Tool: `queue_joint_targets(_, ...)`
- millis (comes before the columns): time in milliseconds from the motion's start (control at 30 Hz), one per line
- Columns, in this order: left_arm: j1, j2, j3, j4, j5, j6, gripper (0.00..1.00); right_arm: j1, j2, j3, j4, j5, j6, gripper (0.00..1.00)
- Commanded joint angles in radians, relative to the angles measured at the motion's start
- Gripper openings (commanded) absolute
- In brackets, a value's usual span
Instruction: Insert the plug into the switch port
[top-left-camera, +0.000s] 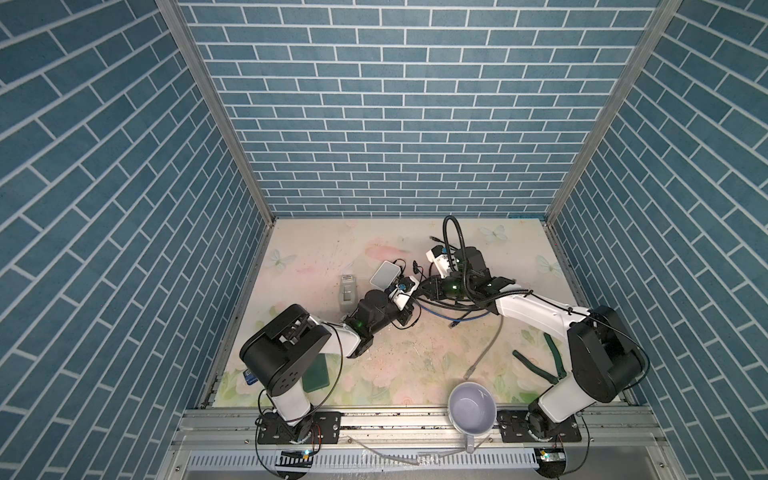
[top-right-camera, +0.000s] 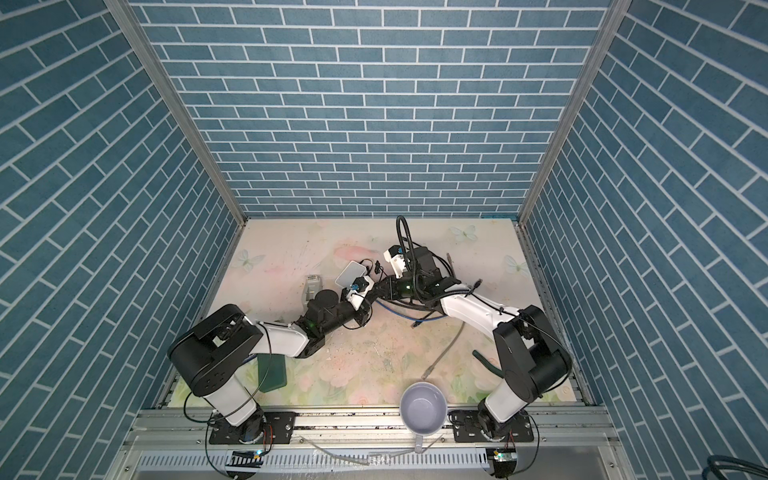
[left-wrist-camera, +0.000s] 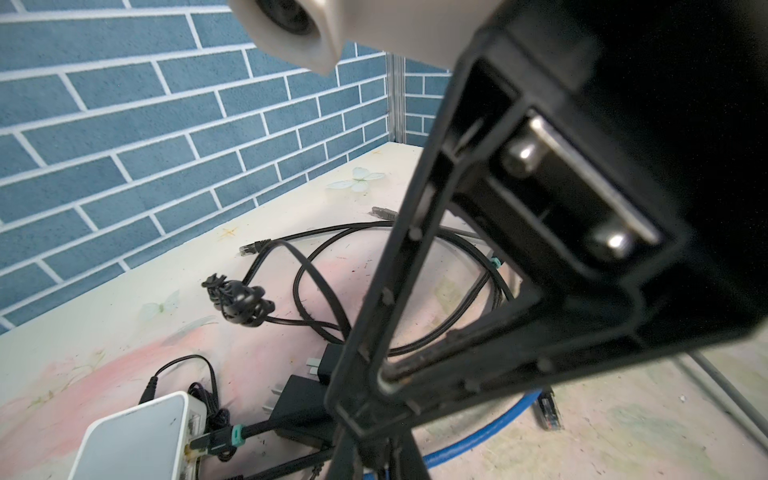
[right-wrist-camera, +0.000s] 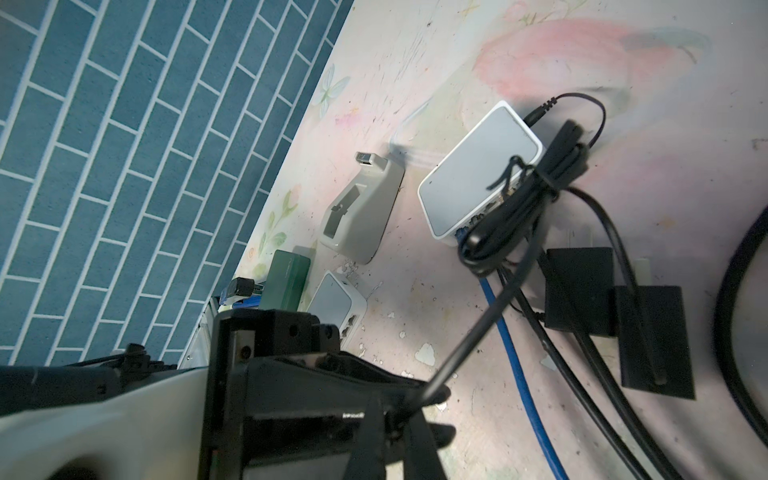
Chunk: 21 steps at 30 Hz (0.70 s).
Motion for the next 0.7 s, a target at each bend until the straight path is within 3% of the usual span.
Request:
queue_joint_targets(0,-0.003,-0.003,-0.030,0.023,-0.007,-0.014,0.34,0.005,0.011,0.054,0.018,0.015,-0.014,0.00)
queue_joint_targets(167,0.002,-0.063,-0.071,-0.051,-0.046,-0.059,0.69,-0.001,0.005,0.055,0.024,0.034,-0.022,0.00)
queue_joint_targets(367,0.003,-0.253,-0.004,-0.547,-0.111,-0.129,0.99,-0.003,0.024,0.075,-0.009,0.049,-0.051,0.00)
queue_joint_targets(467,0.011,-0.321,0.057,-0.795,-0.170,-0.185,1.00,-0.003,0.031,0.078,-0.013,0.054,-0.060,0.00)
queue_joint_targets(667,0.042,-0.357,0.141,-1.132,-0.325,-0.349,1.00,-0.002,0.034,0.078,-0.015,0.064,-0.069,0.00)
